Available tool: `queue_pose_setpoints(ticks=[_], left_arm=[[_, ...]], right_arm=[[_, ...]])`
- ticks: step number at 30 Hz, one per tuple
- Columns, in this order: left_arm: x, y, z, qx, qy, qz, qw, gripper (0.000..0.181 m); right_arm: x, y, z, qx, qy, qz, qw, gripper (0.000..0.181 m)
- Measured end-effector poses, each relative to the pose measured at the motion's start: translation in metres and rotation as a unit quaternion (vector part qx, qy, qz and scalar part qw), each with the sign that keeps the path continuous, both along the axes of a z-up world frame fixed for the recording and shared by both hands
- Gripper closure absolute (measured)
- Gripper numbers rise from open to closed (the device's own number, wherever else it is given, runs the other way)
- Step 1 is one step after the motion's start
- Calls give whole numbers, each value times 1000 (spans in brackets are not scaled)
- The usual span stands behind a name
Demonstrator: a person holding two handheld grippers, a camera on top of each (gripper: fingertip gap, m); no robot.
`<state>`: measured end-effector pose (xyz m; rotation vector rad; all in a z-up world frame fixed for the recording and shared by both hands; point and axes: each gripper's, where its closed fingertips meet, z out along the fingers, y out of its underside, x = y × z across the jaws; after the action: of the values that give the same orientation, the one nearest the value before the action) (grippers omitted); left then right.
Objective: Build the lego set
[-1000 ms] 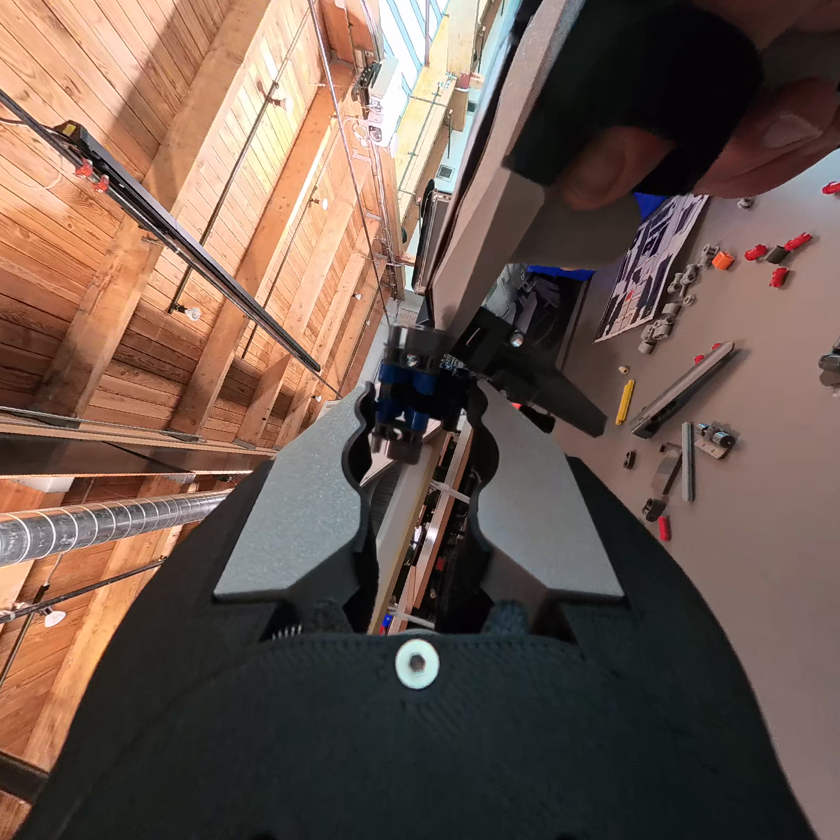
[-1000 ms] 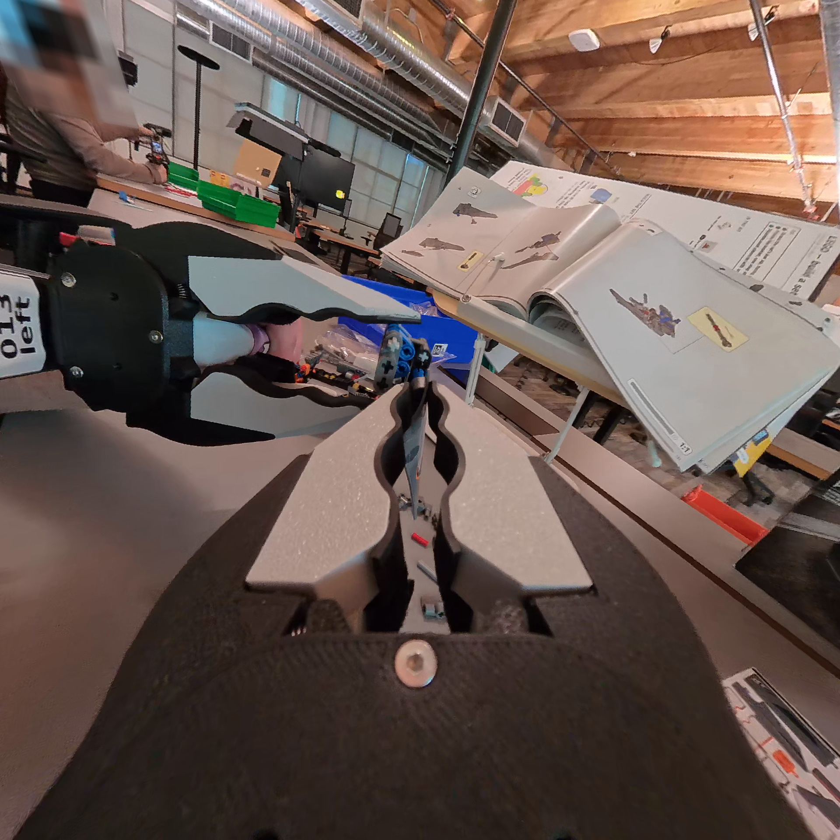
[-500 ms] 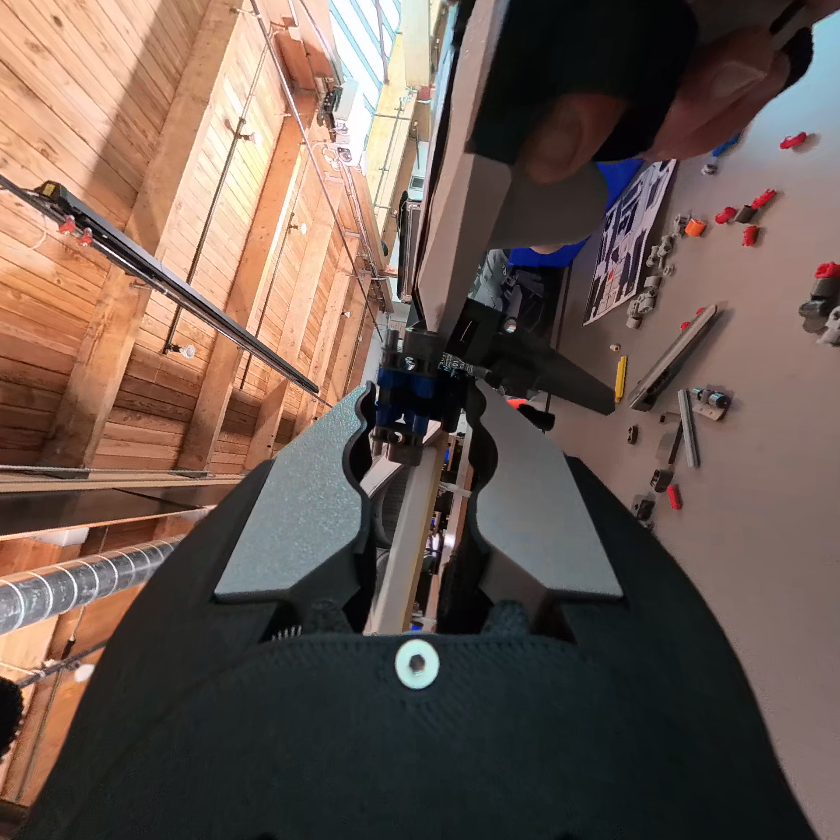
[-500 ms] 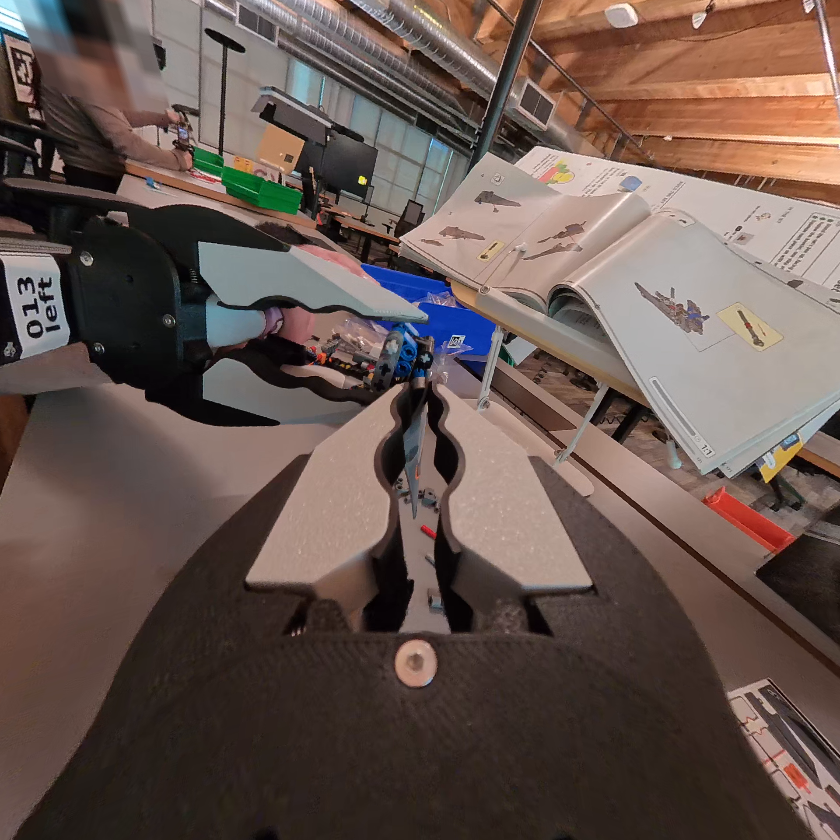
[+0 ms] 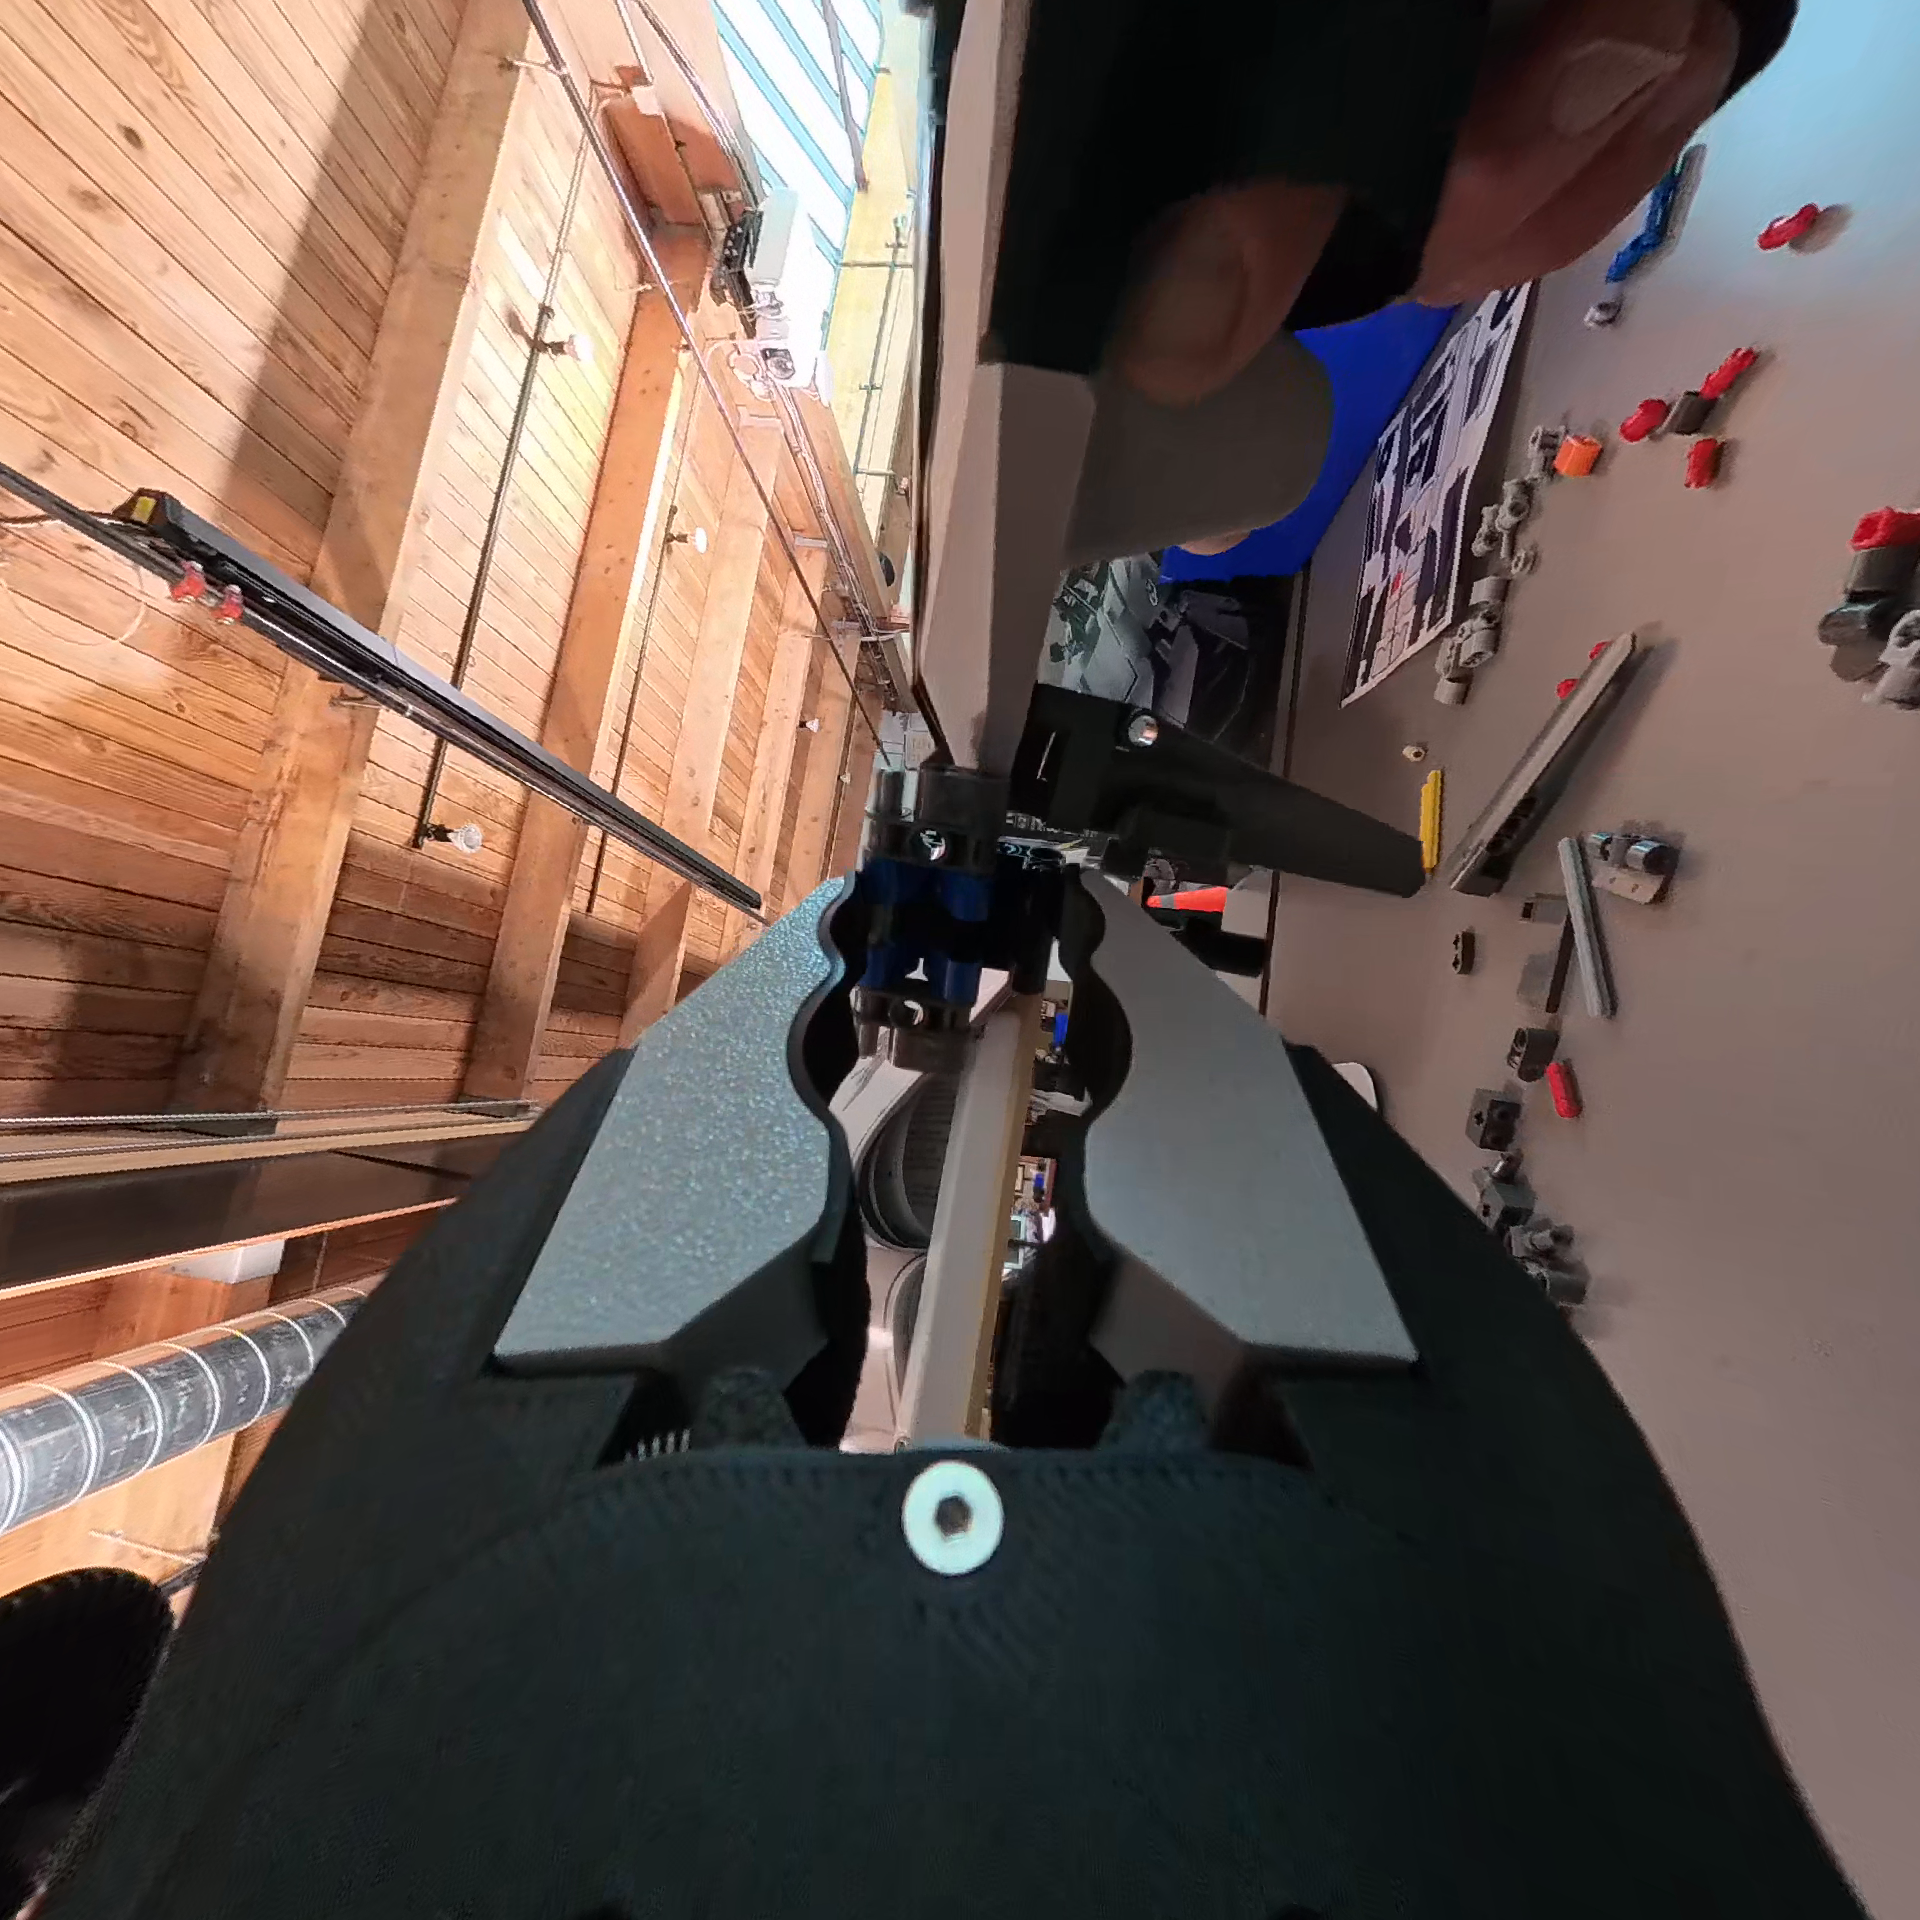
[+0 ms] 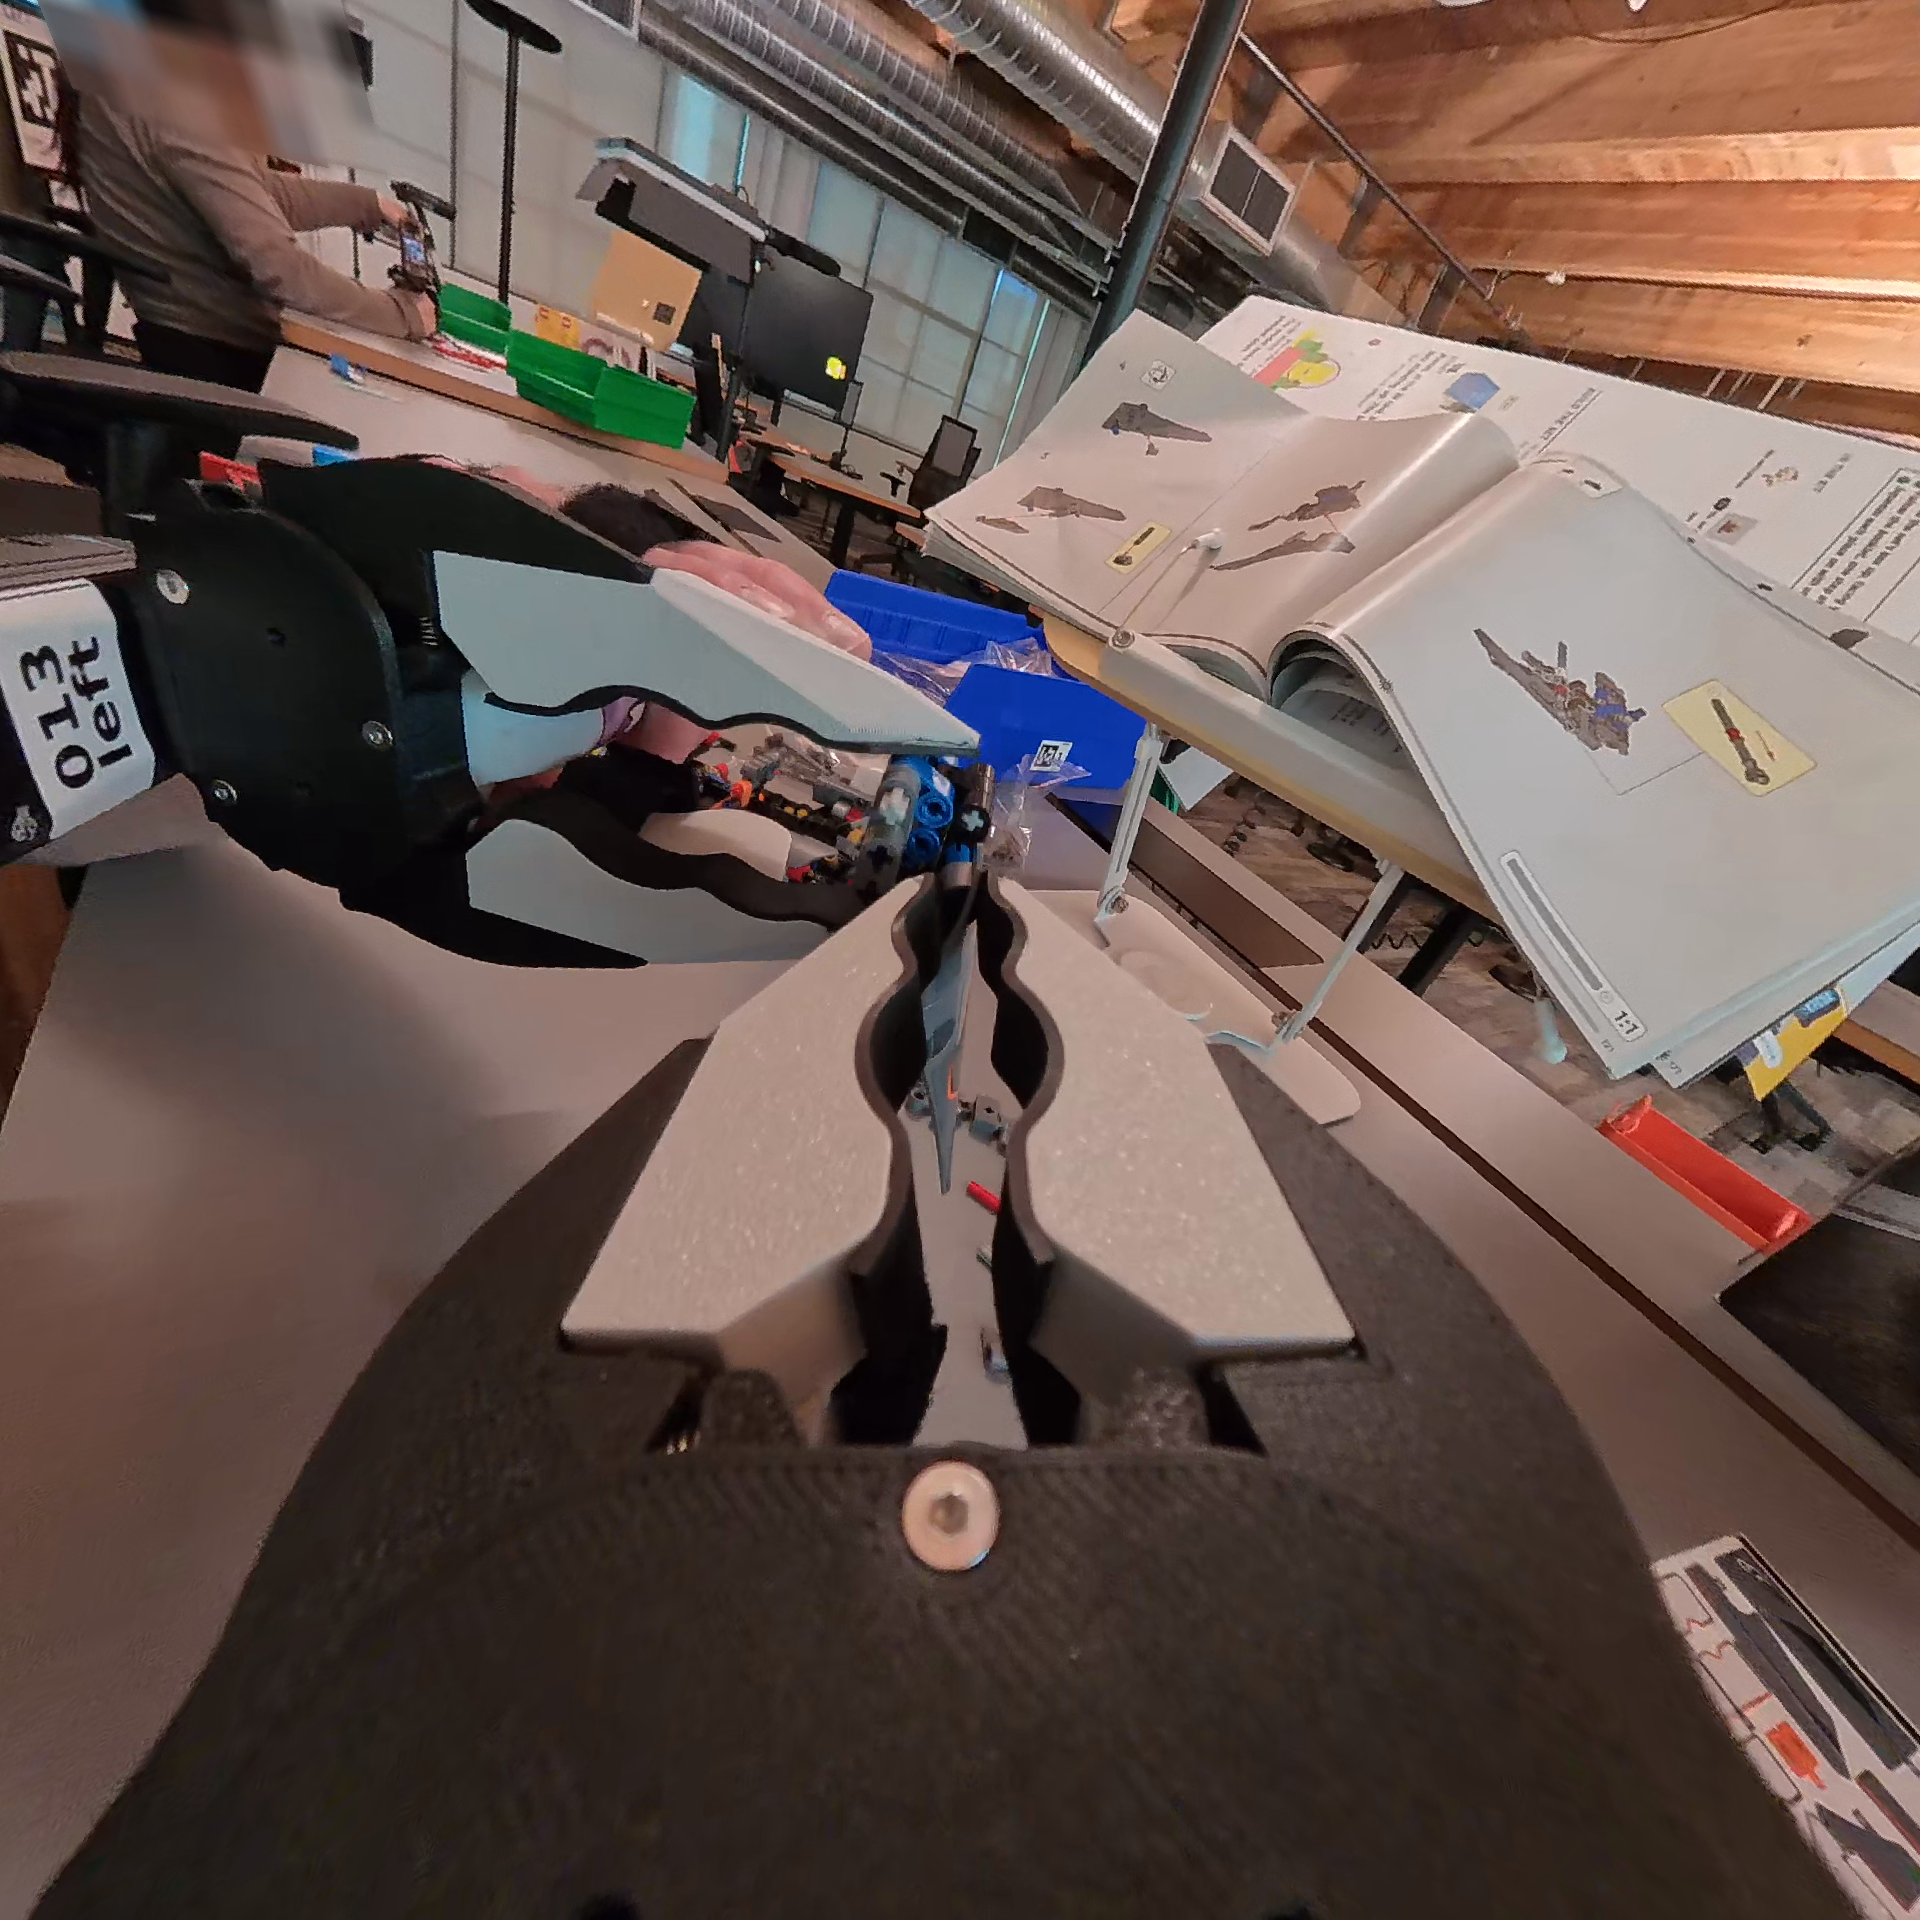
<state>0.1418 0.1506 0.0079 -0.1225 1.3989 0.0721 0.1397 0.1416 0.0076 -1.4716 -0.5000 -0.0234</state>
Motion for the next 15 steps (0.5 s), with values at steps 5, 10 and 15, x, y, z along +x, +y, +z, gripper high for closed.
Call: queue_pose_setpoints(ticks=[5,10,15], left_arm=[[0,0,0,8,-2,3,1000,147],[0,2,-2,7,-3,8,1000,148],[-1,4,-3,18,-3,16,1000,148]], right_arm=[[0,0,0,-2,-1,-2,1000,178],[0,2,-1,-7,13,-5,1000,178],[-1,4,-3,-9,8,-23,1000,178]])
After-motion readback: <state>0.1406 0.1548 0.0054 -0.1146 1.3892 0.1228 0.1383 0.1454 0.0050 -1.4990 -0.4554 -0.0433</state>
